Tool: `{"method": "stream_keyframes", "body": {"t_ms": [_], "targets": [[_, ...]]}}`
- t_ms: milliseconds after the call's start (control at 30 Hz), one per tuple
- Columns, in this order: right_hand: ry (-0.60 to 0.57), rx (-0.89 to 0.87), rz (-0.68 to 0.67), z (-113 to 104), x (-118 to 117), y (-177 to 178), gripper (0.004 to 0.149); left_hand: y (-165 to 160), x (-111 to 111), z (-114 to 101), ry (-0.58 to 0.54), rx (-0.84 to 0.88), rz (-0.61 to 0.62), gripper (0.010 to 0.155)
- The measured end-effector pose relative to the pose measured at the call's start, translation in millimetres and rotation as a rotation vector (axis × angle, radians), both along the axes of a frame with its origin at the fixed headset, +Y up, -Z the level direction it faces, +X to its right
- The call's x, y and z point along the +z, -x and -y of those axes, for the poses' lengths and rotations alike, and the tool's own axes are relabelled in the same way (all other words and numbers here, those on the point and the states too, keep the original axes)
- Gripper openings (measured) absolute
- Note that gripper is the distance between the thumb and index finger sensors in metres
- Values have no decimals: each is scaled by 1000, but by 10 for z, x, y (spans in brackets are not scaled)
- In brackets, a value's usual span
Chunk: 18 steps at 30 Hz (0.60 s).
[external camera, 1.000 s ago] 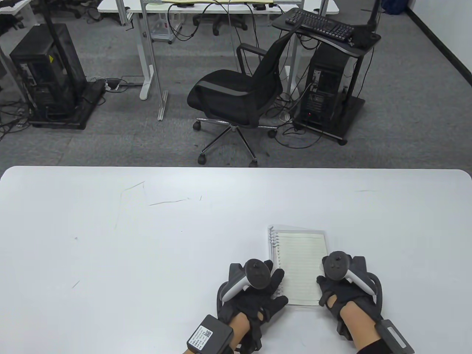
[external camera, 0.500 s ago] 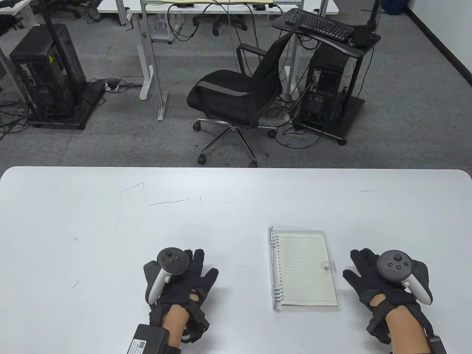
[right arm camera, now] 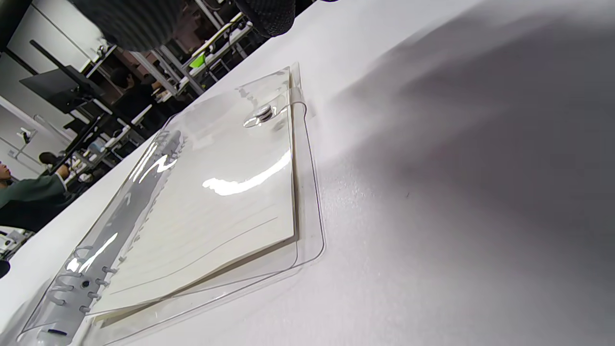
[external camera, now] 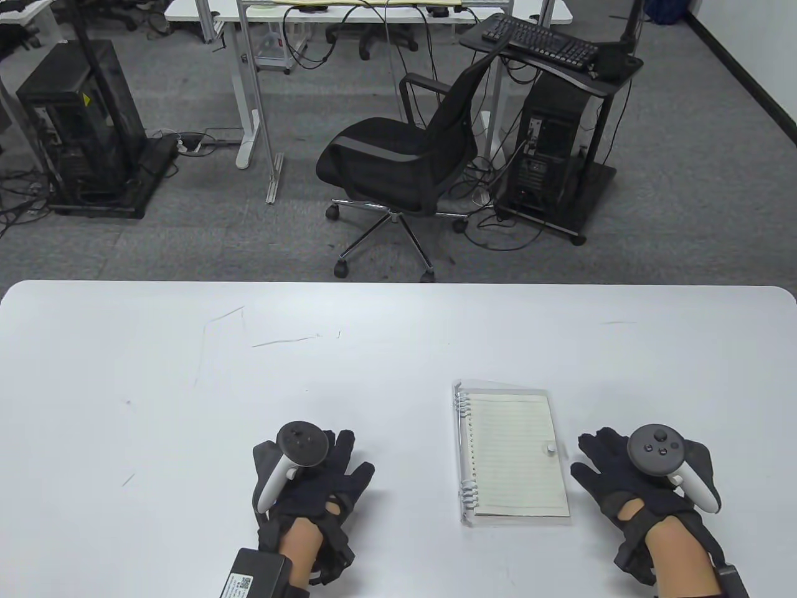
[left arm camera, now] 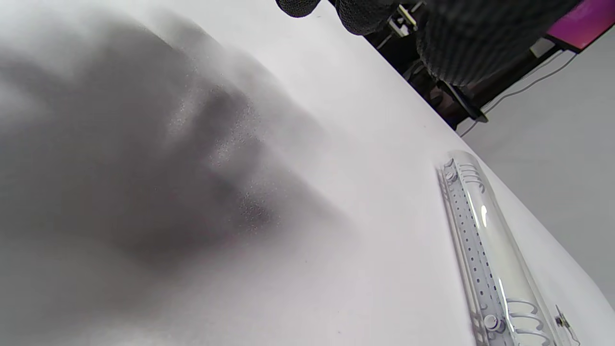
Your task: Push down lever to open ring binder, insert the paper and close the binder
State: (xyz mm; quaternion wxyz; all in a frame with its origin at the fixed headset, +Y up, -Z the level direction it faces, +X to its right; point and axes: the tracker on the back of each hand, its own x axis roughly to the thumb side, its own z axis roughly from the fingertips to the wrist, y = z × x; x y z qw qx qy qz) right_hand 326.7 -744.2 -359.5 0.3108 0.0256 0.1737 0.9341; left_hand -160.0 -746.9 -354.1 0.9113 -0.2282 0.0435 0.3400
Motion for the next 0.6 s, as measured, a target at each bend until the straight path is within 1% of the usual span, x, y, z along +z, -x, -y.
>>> {"method": "stream_keyframes", "body": {"t_ms": [233, 600], "targets": [[34, -19, -6, 42, -5, 9, 74, -27, -4, -13, -15, -9, 13, 68], [45, -23, 3, 52, -3, -10, 74, -75, -7, 5, -11, -20, 37, 71]]}}
